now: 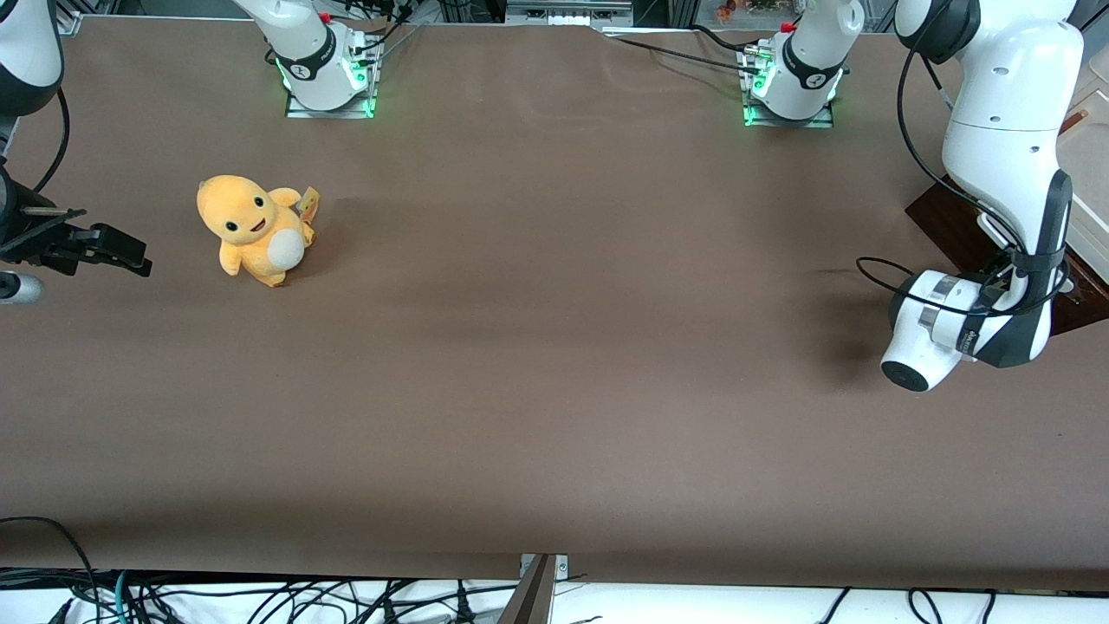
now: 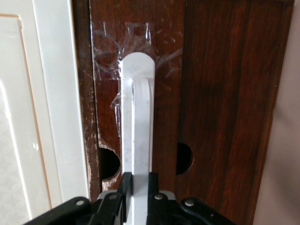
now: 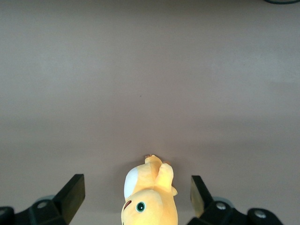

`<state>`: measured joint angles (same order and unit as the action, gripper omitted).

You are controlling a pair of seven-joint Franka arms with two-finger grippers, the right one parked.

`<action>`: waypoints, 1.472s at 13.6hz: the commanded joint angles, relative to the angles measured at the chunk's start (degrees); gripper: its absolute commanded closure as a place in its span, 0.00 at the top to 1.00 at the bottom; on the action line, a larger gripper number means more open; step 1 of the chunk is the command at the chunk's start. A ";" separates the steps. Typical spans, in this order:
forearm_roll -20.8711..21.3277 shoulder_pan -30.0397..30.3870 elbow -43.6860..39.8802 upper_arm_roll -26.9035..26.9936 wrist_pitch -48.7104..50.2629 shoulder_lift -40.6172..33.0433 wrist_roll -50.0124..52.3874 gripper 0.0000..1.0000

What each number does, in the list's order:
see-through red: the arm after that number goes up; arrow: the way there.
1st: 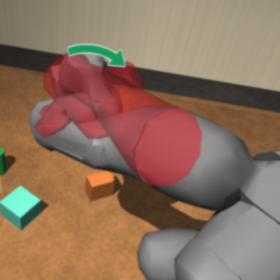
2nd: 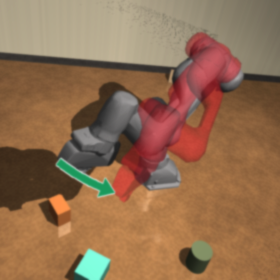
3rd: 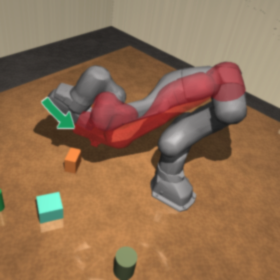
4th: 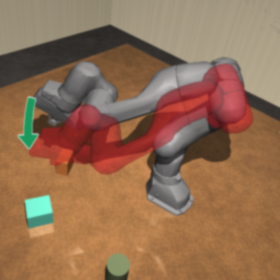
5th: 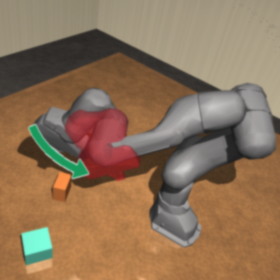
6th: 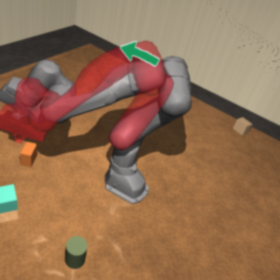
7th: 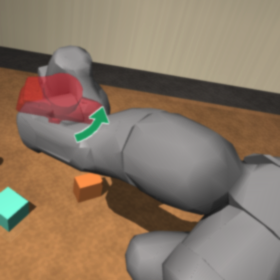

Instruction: Open lower drawer with left arm only

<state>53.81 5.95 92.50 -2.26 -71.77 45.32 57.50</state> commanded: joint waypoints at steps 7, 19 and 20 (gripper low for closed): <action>-1.00 -6.74 -3.82 -0.29 -0.03 0.47 0.42 0.01; -0.20 -7.01 -3.56 -0.20 -0.03 0.82 -2.20 0.98; -0.29 -6.83 -3.65 -0.20 -0.03 0.82 -3.35 1.00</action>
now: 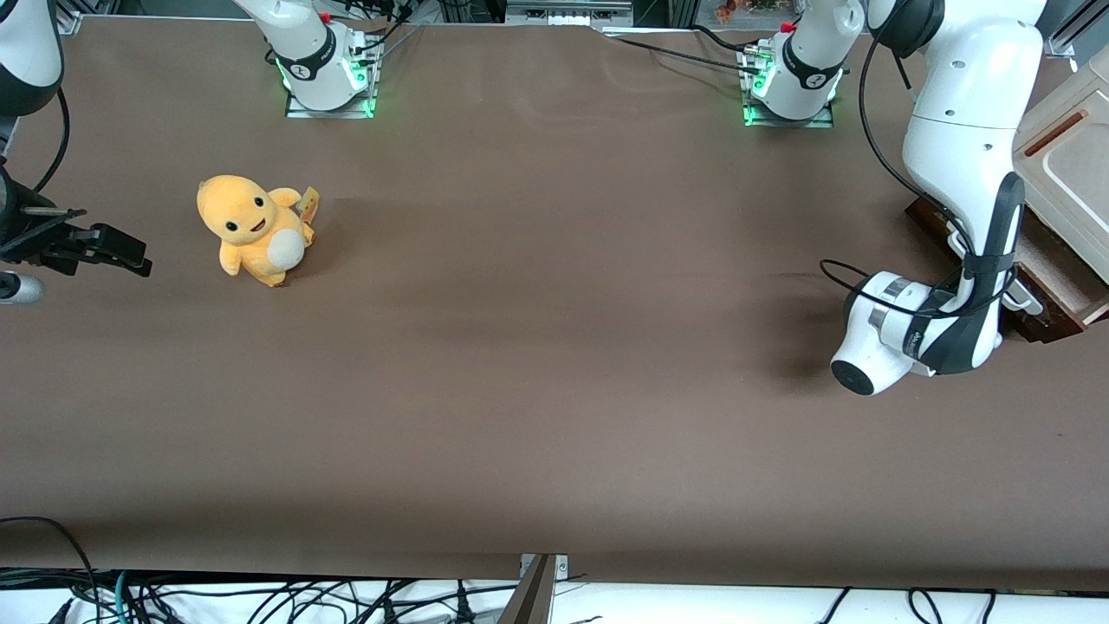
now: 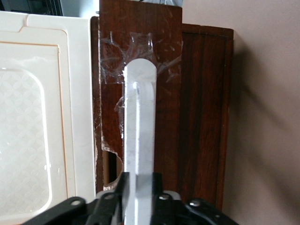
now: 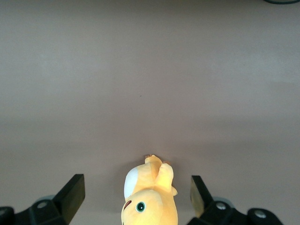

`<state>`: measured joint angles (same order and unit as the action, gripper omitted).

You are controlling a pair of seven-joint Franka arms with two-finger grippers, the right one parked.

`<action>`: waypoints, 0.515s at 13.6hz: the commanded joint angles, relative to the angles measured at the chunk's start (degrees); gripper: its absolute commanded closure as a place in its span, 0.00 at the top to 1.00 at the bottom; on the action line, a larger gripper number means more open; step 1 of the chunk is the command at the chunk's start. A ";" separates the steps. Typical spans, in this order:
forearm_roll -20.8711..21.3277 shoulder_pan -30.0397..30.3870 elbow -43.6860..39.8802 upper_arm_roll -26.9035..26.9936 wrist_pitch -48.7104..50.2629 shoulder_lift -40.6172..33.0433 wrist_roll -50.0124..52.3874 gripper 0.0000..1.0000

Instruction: Open lower drawer with left arm only

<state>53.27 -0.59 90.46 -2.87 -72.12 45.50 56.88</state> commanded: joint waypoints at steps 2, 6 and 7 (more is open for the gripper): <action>0.34 0.15 -1.78 0.41 0.23 0.65 -3.62 1.00; -1.15 0.15 -2.13 0.24 0.14 -0.41 -6.94 1.00; -2.20 0.06 -2.48 0.23 -0.12 -0.93 -10.18 1.00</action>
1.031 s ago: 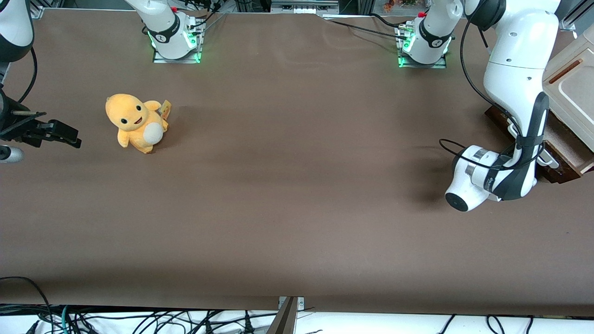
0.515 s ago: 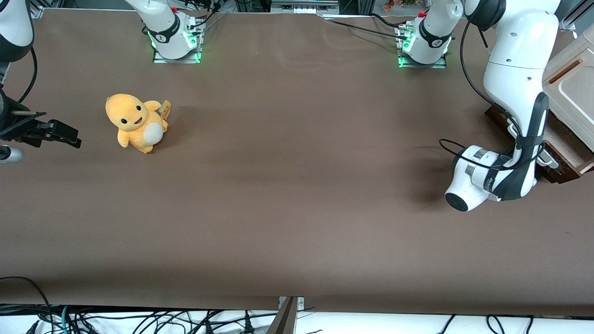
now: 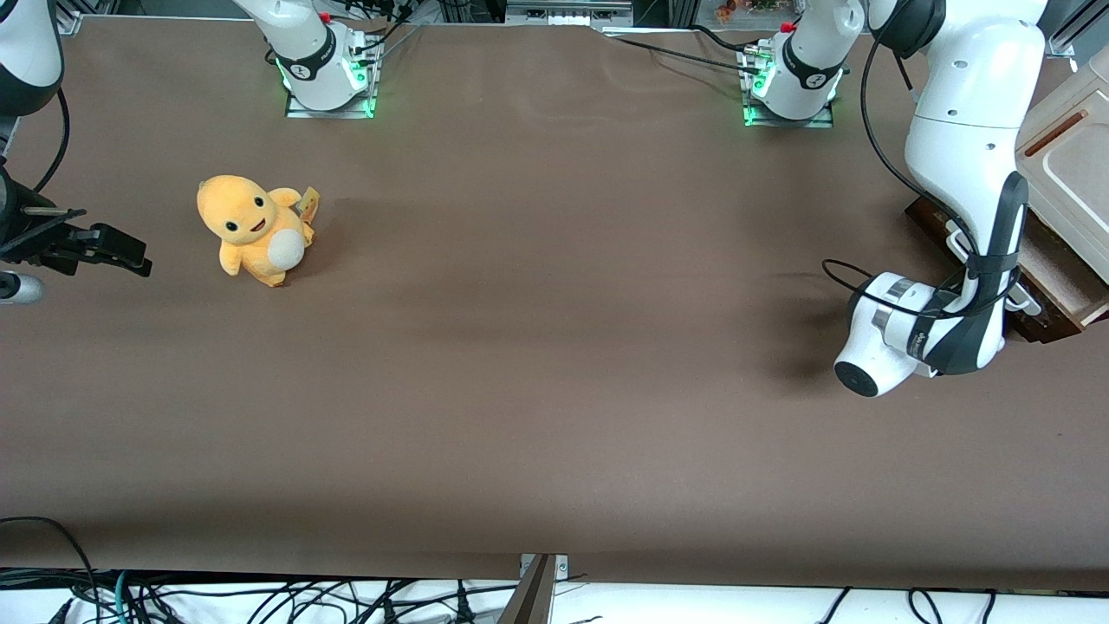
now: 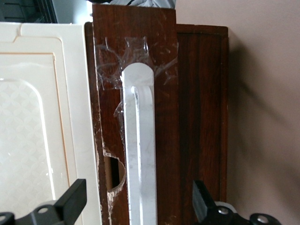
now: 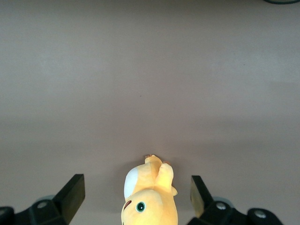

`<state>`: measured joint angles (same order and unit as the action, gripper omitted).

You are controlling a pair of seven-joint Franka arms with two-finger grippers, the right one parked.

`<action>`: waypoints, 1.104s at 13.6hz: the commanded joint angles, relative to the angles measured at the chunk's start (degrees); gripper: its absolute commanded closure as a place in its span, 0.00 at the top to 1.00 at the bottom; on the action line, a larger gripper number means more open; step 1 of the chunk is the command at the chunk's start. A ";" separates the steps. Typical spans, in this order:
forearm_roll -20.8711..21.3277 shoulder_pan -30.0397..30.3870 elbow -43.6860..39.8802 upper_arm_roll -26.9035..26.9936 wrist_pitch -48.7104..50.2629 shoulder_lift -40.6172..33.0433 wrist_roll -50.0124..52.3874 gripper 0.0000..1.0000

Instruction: Open lower drawer with left arm only

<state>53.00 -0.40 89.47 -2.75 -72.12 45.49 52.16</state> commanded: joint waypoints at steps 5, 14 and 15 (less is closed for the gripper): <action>-13.68 0.74 -6.42 -2.94 -0.30 -5.74 -13.13 1.00; -30.56 1.80 -10.90 -8.85 -1.79 -18.31 -20.58 1.00; -34.76 1.89 -11.07 -8.68 -1.88 -20.07 -22.26 1.00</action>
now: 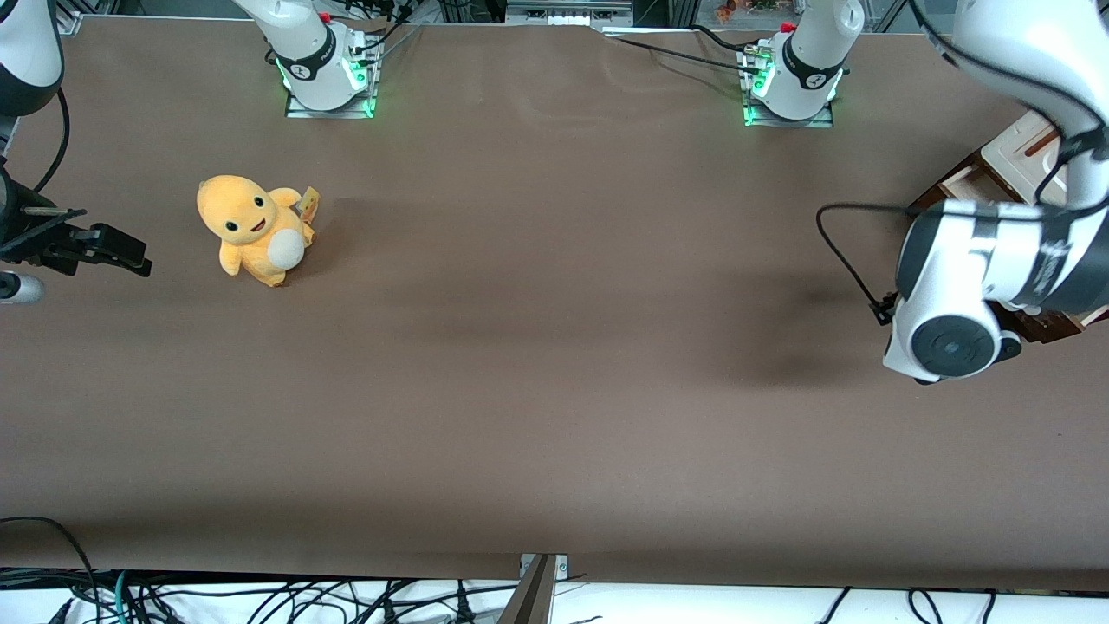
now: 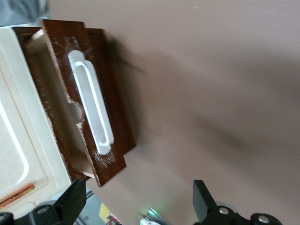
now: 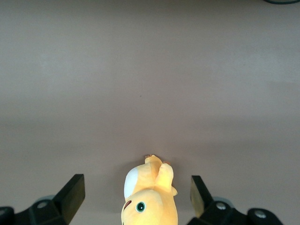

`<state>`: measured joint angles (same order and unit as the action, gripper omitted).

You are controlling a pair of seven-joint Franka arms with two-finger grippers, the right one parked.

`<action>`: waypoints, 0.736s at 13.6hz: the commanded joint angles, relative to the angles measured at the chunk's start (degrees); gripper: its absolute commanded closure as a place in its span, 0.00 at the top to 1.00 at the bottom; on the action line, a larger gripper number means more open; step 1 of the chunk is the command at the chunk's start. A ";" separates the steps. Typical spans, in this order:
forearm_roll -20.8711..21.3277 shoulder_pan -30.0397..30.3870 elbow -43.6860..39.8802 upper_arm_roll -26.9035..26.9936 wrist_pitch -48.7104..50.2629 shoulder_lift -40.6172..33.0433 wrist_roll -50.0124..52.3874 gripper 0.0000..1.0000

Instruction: Open lower drawer with left arm only

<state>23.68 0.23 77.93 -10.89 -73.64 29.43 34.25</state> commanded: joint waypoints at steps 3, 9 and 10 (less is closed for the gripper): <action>-13.99 2.40 0.03 -0.63 -0.54 -8.41 -6.90 1.00; -20.24 1.88 12.56 2.18 -14.04 -22.11 -28.31 1.00; -21.64 1.44 15.65 3.75 -17.30 -24.74 -30.53 1.00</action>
<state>5.10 1.81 83.75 -9.56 -84.45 12.49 10.74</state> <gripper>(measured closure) 0.000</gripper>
